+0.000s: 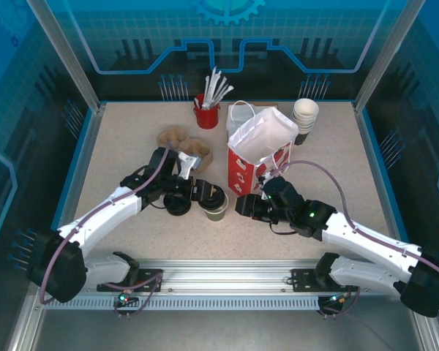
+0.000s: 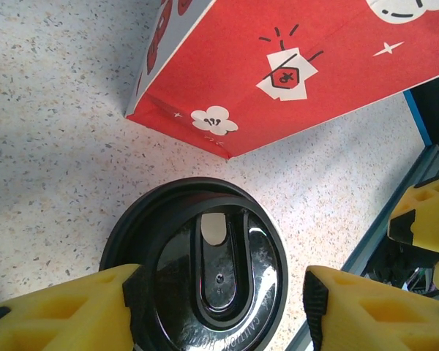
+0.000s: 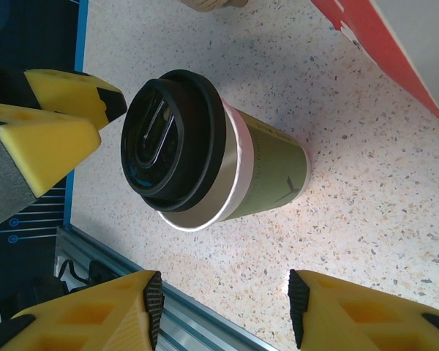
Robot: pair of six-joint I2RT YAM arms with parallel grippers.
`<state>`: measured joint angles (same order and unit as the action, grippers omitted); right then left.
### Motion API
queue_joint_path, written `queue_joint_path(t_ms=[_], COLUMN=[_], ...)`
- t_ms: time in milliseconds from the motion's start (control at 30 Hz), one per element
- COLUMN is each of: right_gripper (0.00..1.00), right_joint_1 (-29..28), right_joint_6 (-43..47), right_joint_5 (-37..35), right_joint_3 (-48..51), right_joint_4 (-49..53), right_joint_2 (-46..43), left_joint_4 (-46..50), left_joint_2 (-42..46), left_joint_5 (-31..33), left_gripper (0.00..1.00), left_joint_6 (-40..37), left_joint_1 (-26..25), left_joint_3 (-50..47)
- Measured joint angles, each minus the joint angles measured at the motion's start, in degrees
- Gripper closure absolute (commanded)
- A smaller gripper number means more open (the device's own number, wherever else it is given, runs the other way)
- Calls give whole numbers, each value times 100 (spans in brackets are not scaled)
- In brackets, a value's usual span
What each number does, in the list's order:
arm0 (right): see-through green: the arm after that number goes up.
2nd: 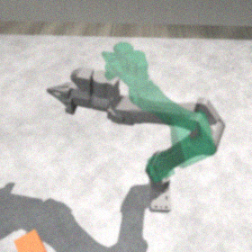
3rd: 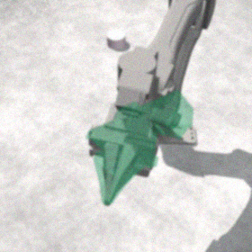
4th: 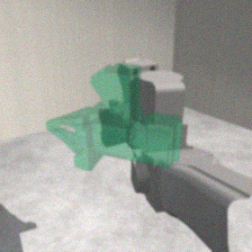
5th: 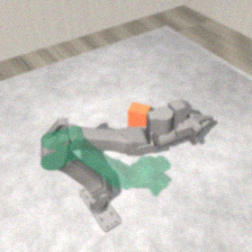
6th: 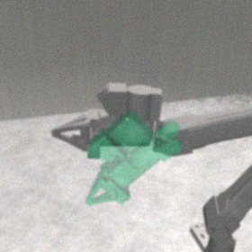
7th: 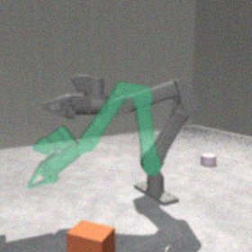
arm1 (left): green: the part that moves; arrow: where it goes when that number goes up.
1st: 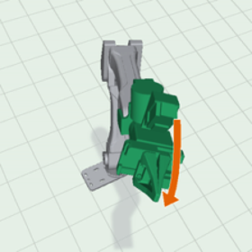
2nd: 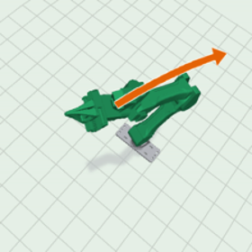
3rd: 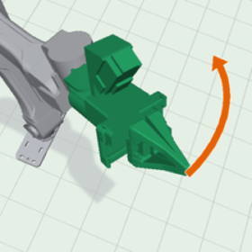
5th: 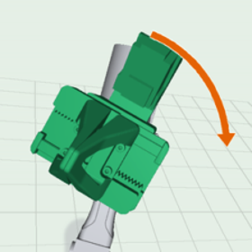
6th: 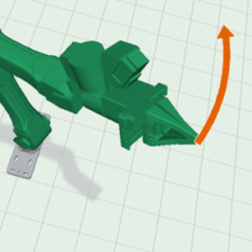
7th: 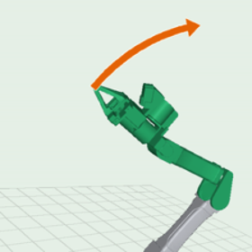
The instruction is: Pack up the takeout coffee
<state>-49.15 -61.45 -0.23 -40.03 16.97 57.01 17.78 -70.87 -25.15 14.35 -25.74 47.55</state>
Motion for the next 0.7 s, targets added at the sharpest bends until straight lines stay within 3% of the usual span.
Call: queue_joint_path(t_ms=[700], right_gripper=[48], right_joint_1=[0], right_joint_6=[-4], right_joint_5=[-94], right_joint_3=[164], right_joint_4=[46], right_joint_2=[-227], left_joint_4=[-13], left_joint_2=[-26], left_joint_5=[-20], left_gripper=[40], left_joint_6=[-94], left_joint_1=[-535], left_joint_3=[0])
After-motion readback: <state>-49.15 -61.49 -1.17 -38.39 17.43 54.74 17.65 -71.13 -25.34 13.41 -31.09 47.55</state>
